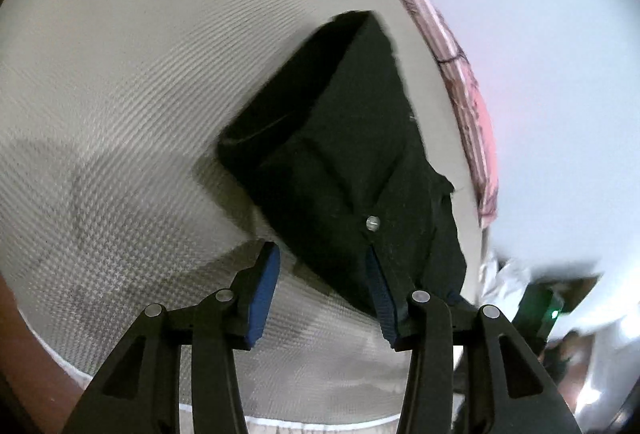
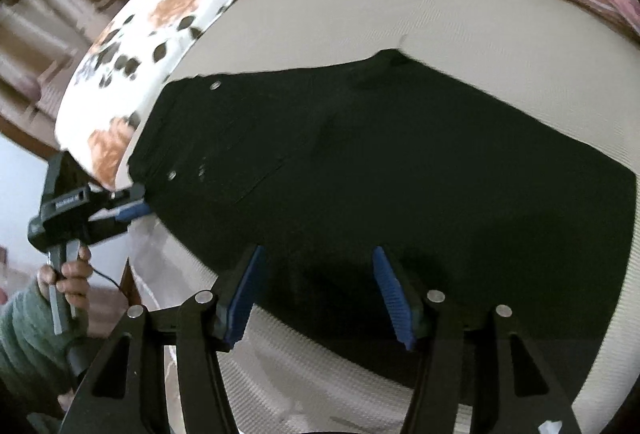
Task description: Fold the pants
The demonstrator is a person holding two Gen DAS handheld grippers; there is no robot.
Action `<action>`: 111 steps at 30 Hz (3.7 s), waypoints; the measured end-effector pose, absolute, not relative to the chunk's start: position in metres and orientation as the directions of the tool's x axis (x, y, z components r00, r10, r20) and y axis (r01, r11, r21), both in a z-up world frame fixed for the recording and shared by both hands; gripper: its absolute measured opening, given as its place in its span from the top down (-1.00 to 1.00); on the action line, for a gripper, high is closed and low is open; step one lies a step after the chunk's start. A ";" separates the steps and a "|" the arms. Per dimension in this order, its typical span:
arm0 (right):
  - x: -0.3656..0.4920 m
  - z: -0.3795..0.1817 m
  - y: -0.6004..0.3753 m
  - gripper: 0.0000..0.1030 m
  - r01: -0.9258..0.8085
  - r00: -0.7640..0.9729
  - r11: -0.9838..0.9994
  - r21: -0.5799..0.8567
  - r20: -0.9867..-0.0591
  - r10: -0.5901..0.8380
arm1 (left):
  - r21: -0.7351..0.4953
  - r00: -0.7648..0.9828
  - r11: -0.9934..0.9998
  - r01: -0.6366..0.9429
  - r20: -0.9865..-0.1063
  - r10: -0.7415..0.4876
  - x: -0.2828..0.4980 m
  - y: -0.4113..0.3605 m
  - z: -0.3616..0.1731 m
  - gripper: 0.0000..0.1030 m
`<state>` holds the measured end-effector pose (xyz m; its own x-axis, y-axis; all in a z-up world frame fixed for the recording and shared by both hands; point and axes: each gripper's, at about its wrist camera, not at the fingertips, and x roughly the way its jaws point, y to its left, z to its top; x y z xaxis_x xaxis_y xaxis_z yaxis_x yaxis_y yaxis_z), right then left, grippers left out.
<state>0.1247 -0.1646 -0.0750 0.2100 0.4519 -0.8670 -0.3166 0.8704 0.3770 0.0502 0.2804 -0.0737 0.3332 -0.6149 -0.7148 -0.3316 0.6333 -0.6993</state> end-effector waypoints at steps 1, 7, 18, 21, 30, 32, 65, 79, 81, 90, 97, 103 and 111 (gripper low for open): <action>0.126 -0.076 -0.166 -0.09 -0.307 0.211 0.875 0.375 -0.870 0.446 | -0.714 0.342 0.609 -0.345 -0.700 -0.627 0.049 0.284 -0.080 0.11; 0.130 -0.082 -0.165 -0.09 -0.284 0.198 0.887 0.364 -0.883 0.426 | -0.806 0.443 0.490 -0.332 -0.592 -0.673 0.048 0.297 -0.096 0.11; 0.130 -0.098 -0.147 -0.09 -0.280 0.155 0.884 0.375 -0.891 0.427 | -0.830 0.427 0.418 -0.370 -0.551 -0.717 0.065 0.307 -0.105 0.09; 0.130 -0.101 -0.147 -0.09 -0.275 0.145 0.885 0.376 -0.894 0.424 | -0.833 0.438 0.370 -0.411 -0.536 -0.721 0.069 0.312 -0.107 0.09; 0.131 -0.103 -0.153 -0.09 -0.253 0.147 0.883 0.396 -0.886 0.440 | -0.816 0.444 0.384 -0.432 -0.563 -0.697 0.065 0.310 -0.102 0.09; 0.130 -0.102 -0.154 -0.09 -0.255 0.152 0.884 0.392 -0.886 0.437 | -0.821 0.442 0.381 -0.425 -0.555 -0.705 0.070 0.310 -0.104 0.09; 0.121 -0.016 -0.377 -0.18 0.078 0.511 0.872 0.483 -0.770 0.381 | -0.628 0.306 0.740 0.241 -0.674 -0.672 0.140 -0.036 0.064 0.50; 0.124 -0.068 -0.428 -0.21 0.151 0.474 0.800 0.581 -0.752 0.458 | -0.308 0.137 0.804 0.508 -0.893 -0.428 0.076 -0.189 -0.040 0.37; 0.129 -0.072 -0.423 -0.21 0.124 0.457 0.792 0.598 -0.742 0.490 | -0.311 0.127 0.802 0.511 -0.895 -0.428 0.079 -0.193 -0.037 0.27; 0.154 -0.102 -0.399 -0.21 0.085 0.363 0.700 0.709 -0.676 0.641 | -0.292 0.194 0.738 0.609 -0.847 -0.495 0.059 -0.179 0.003 -0.34; 0.171 -0.116 -0.394 -0.21 0.068 0.333 0.688 0.722 -0.667 0.667 | -0.242 0.318 0.881 0.406 -0.867 -0.384 0.091 -0.114 0.003 -0.34; 0.191 -0.125 -0.388 -0.08 0.000 0.297 0.663 0.748 -0.633 0.714 | -0.212 0.346 0.948 0.237 -0.894 -0.286 0.101 -0.055 -0.019 -0.34; 0.194 -0.134 -0.367 0.34 -0.107 0.193 0.627 0.772 -0.603 0.774 | -0.237 0.297 0.954 0.181 -0.912 -0.283 0.096 -0.035 -0.047 -0.34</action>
